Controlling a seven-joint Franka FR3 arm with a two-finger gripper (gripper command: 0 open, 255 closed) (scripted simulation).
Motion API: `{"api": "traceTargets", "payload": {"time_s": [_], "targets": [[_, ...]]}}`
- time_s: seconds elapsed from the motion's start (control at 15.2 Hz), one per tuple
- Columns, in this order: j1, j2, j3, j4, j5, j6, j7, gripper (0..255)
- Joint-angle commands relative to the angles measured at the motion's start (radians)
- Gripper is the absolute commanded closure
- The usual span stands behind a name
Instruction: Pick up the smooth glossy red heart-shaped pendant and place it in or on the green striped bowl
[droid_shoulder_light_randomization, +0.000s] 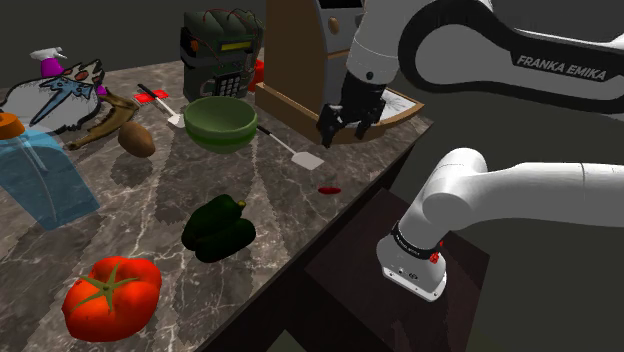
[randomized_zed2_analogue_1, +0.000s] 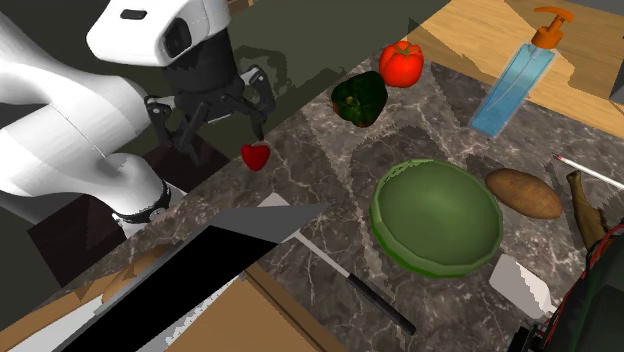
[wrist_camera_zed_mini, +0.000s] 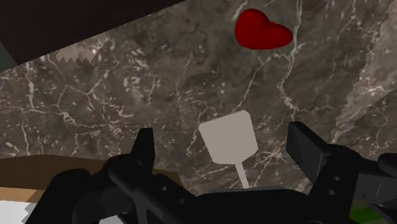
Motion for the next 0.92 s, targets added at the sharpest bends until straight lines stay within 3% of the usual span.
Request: {"api": "traceTargets", "payload": {"time_s": [0.0,0.2,0.86], "targets": [[0.015,0.000,0.058,-0.019,0.045,0.009,0.068,0],[0.032,0.012,0.135,-0.037,0.104,0.030,0.152,0],[0.045,0.018,0.168,-0.133,0.136,0.130,0.148,0]]}}
